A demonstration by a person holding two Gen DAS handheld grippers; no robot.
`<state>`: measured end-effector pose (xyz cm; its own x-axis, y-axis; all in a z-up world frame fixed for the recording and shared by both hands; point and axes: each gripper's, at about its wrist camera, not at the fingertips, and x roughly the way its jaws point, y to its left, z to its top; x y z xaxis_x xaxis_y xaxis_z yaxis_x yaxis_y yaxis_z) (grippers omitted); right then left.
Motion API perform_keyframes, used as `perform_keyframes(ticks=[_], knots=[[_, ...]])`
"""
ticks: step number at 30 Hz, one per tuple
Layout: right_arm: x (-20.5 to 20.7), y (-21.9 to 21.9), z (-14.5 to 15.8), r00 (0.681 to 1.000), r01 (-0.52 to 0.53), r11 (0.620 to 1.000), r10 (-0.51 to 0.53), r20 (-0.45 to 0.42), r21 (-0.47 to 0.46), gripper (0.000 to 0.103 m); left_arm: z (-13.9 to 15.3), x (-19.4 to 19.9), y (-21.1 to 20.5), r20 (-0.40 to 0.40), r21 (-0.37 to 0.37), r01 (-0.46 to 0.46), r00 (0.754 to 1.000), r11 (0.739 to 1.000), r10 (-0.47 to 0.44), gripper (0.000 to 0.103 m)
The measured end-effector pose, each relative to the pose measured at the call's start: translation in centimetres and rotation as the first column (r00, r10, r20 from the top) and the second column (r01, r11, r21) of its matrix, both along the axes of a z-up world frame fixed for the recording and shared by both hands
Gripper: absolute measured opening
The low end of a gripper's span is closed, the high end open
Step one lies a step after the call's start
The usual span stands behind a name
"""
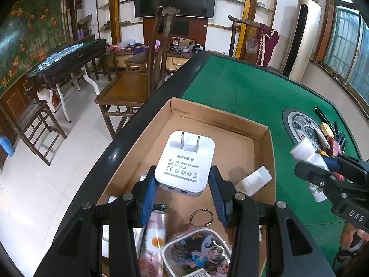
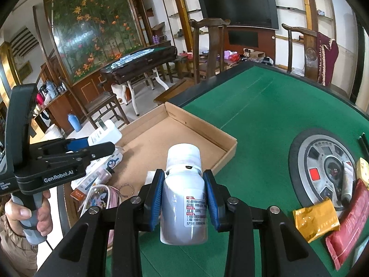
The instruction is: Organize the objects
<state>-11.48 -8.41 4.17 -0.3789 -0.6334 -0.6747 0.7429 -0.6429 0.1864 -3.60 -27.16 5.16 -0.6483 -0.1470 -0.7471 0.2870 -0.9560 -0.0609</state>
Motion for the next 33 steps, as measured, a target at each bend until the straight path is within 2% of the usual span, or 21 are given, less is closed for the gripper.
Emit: perform_keyframes(ticks=[6, 22, 33], knots=[[0.0, -1.6, 0.3, 1.0, -0.025, 1.0, 0.025, -0.007, 0.0, 0.037, -0.6, -0.8, -1.1, 0.016, 0.03, 0.001, 1.0, 1.0, -0.002, 0.043], [-1.4, -4.2, -0.2, 0.999, -0.049, 0.999, 0.049, 0.005, 0.019, 0.037, -3.6, -2.9, -0.8, 0.088, 0.043, 0.032, 0.995, 0.999, -0.036, 0.043], [-4.3, -7.1, -2.4, 0.995, -0.063, 0.996, 0.057, 0.087, 0.07, 0.037, -5.0, -3.3, -0.8, 0.156, 0.04, 0.048, 0.986, 0.998, -0.053, 0.043]])
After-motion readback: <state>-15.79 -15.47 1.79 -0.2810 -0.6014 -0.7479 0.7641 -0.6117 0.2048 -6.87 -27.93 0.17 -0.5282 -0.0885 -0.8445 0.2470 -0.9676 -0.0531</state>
